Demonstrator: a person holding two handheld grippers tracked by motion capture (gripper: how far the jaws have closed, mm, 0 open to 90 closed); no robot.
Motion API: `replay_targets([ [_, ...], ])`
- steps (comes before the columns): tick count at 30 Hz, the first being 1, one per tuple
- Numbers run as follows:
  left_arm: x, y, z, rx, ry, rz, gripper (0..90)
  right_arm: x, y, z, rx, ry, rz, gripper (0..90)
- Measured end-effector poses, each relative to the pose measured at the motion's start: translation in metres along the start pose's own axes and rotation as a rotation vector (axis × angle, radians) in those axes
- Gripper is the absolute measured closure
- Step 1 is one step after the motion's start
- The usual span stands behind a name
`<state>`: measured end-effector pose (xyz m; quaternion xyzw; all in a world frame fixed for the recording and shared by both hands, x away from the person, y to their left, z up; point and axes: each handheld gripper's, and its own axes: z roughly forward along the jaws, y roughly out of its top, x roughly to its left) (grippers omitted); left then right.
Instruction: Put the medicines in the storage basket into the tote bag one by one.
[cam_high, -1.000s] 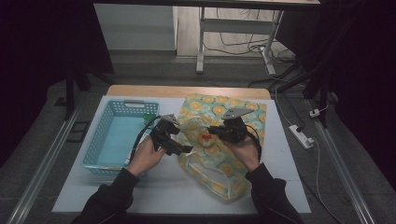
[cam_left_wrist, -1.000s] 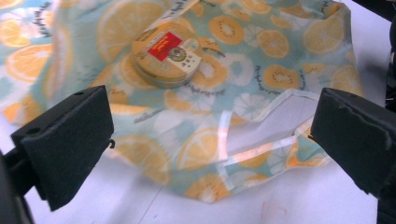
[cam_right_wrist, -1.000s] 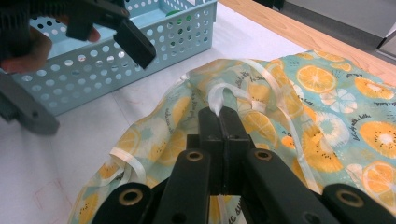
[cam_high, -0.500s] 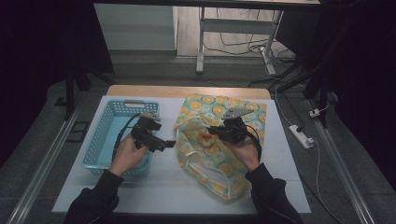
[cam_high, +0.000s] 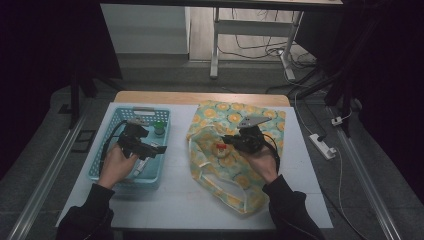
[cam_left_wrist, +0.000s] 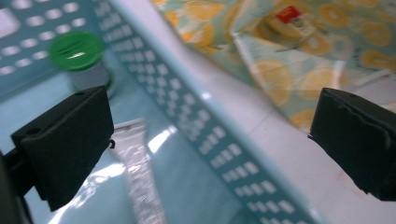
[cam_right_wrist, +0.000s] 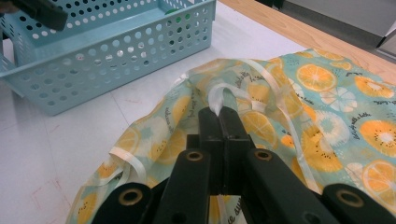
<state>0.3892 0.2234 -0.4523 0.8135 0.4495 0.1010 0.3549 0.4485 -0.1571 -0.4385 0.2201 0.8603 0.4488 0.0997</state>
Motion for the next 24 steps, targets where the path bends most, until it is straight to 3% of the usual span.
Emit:
replay_targets([
  [8, 0.018, -0.016, 0.005, 0.057, 0.047, -0.033, 0.0, 0.0, 0.0, 0.0, 0.001, 0.0, 0.0, 90.0],
  [13, 0.026, -0.024, 0.015, 0.095, 0.025, -0.034, 0.0, 0.0, 0.0, 0.001, 0.003, 0.002, 0.0, 90.0],
  [24, 0.027, -0.03, 0.04, 0.247, 0.09, -0.022, 0.0, 0.001, 0.0, 0.001, 0.003, 0.004, -0.001, 90.0],
])
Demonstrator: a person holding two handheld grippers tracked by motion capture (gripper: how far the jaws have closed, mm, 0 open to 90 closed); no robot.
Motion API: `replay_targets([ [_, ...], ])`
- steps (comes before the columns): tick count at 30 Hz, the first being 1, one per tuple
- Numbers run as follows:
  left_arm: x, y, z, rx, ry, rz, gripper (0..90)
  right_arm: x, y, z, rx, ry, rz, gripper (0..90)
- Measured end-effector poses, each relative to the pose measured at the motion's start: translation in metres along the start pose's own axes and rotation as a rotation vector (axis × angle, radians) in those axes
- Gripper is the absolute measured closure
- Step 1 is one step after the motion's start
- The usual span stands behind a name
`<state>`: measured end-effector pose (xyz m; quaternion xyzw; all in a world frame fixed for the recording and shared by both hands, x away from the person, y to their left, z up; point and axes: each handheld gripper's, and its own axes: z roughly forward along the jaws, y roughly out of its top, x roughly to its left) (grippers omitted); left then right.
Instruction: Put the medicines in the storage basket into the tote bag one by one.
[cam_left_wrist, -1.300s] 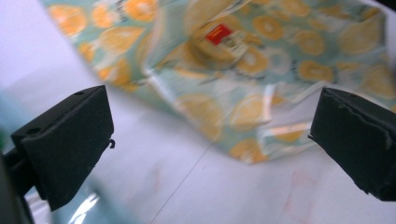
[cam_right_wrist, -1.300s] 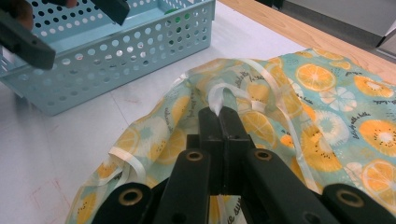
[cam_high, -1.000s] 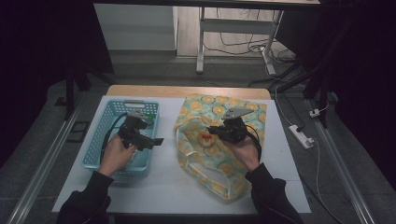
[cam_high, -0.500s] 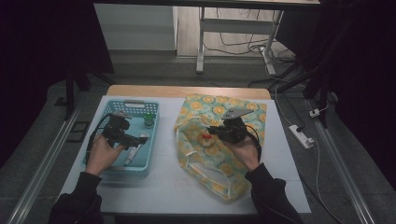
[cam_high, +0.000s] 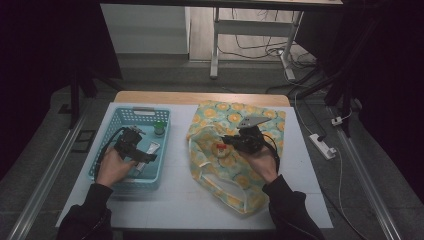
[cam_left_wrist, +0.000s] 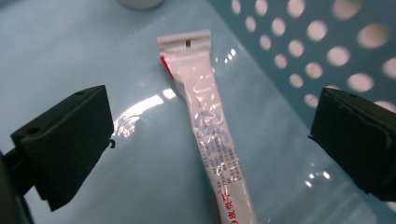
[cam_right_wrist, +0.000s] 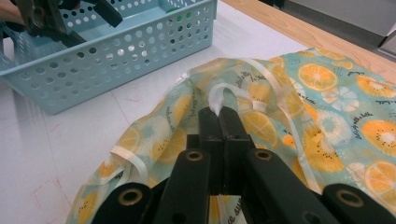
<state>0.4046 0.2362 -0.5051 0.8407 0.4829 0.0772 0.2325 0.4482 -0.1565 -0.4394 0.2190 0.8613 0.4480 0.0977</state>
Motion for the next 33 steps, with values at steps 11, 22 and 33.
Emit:
replay_targets([
  [11, -0.004, 0.001, 0.016, 0.149, 0.082, 0.012, 3.7, 0.001, 0.0, 0.0, 0.003, 0.003, -0.006, 90.0],
  [22, -0.004, 0.001, 0.012, 0.134, 0.026, 0.004, 42.6, 0.0, -0.001, 0.0, 0.004, -0.001, -0.008, 90.0],
  [33, -0.001, 0.001, 0.01, 0.124, -0.001, -0.033, 69.5, 0.0, -0.001, 0.0, 0.0, -0.001, -0.007, 90.0],
])
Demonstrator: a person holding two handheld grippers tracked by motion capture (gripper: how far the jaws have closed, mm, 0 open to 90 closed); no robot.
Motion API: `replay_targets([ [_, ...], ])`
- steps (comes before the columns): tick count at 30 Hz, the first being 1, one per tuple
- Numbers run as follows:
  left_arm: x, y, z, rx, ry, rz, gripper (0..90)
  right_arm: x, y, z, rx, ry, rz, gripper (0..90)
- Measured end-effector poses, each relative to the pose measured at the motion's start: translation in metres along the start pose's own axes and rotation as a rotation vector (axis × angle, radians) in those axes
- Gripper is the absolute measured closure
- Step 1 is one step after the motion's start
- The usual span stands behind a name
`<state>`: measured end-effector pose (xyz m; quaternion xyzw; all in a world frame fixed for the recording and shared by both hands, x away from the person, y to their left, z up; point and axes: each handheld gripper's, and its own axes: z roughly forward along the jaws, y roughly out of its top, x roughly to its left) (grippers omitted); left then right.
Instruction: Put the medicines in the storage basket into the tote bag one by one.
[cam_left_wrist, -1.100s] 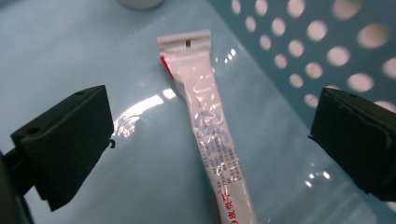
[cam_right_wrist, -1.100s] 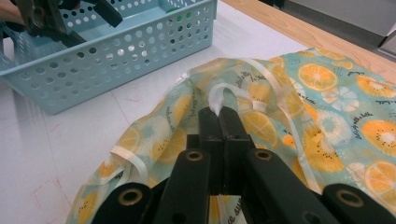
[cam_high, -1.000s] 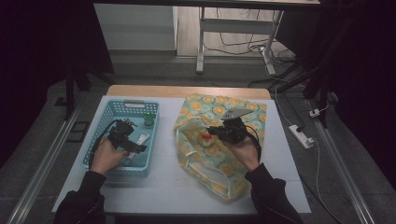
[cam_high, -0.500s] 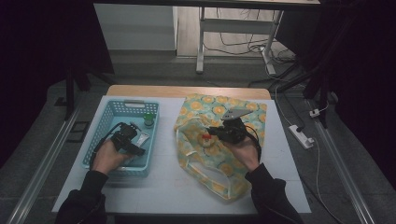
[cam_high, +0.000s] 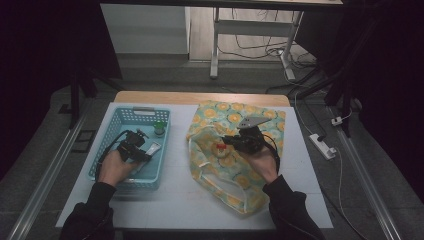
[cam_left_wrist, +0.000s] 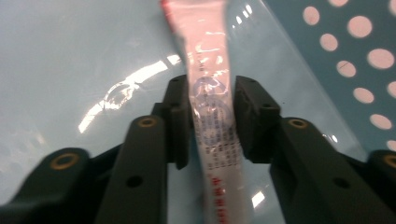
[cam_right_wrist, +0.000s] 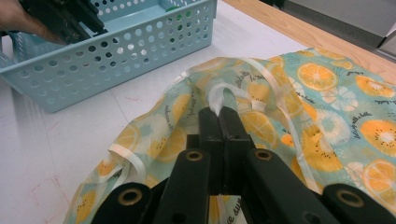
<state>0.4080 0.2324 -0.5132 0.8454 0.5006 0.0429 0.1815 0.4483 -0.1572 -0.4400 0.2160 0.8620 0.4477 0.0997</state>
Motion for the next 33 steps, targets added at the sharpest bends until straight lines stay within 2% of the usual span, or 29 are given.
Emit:
replay_targets([
  [9, 0.002, 0.001, -0.001, 0.006, -0.013, -0.051, 71.0, 0.0, 0.001, -0.002, -0.004, -0.003, 0.0, 90.0],
  [11, 0.002, 0.001, -0.003, -0.004, -0.006, -0.05, 71.0, 0.0, 0.001, -0.002, -0.007, -0.004, 0.003, 90.0],
  [17, 0.002, 0.001, -0.011, -0.059, -0.014, -0.053, 71.1, 0.0, 0.001, -0.003, -0.009, -0.004, 0.005, 90.0],
  [24, 0.004, -0.002, -0.023, -0.12, -0.002, -0.044, 71.1, 0.0, 0.002, -0.003, -0.013, -0.002, 0.003, 90.0],
  [29, 0.008, -0.003, -0.036, -0.175, -0.017, -0.055, 71.1, 0.0, 0.002, -0.003, -0.015, -0.001, 0.002, 90.0],
  [33, 0.006, -0.003, -0.046, -0.21, -0.028, -0.043, 71.1, 0.0, 0.002, -0.003, -0.021, -0.001, 0.001, 90.0],
])
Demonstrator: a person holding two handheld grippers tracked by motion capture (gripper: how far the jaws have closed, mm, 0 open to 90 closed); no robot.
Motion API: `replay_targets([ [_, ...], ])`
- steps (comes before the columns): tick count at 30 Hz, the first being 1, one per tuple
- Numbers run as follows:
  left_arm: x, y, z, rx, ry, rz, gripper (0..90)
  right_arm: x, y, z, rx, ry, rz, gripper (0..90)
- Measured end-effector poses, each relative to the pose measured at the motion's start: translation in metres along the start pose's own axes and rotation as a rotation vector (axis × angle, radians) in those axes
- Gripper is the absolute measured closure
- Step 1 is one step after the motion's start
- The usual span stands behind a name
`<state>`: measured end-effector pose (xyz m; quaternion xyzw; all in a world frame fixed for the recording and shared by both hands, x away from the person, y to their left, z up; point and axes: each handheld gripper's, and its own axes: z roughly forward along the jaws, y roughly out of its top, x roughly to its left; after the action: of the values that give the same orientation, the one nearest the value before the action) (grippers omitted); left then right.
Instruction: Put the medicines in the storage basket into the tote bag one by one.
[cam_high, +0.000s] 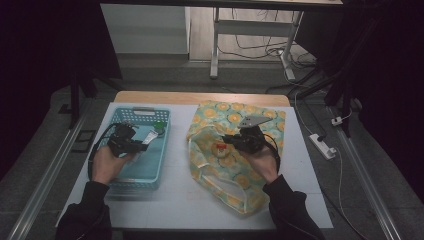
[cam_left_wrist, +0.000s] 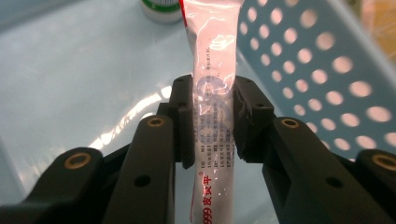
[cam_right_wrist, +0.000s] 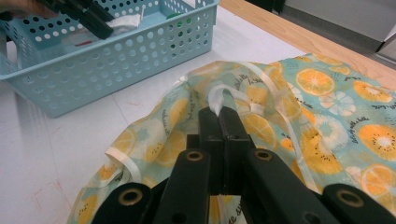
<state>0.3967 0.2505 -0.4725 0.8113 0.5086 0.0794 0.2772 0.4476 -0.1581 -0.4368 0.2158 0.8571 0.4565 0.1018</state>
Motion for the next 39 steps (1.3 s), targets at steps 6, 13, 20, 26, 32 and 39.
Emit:
replay_targets([
  [6, -0.007, 0.004, -0.01, -0.044, -0.019, 0.032, 71.1, 0.0, 0.001, -0.001, -0.001, 0.001, -0.001, 90.0],
  [13, -0.026, 0.01, -0.02, -0.087, -0.042, 0.075, 71.1, 0.0, 0.001, -0.001, -0.006, 0.002, -0.001, 90.0],
  [20, -0.048, 0.017, -0.023, -0.098, -0.075, 0.114, 71.1, 0.001, 0.002, -0.003, -0.009, 0.001, -0.001, 90.0],
  [26, -0.073, 0.022, -0.02, -0.108, -0.116, 0.164, 71.2, 0.001, 0.003, -0.003, -0.012, 0.0, -0.003, 90.0],
  [32, -0.093, 0.029, -0.01, -0.099, -0.149, 0.206, 71.1, 0.002, 0.004, -0.003, -0.015, 0.004, -0.004, 90.0],
  [39, -0.113, 0.038, 0.0, -0.094, -0.18, 0.244, 71.1, 0.002, 0.005, -0.004, -0.02, 0.005, 0.0, 90.0],
])
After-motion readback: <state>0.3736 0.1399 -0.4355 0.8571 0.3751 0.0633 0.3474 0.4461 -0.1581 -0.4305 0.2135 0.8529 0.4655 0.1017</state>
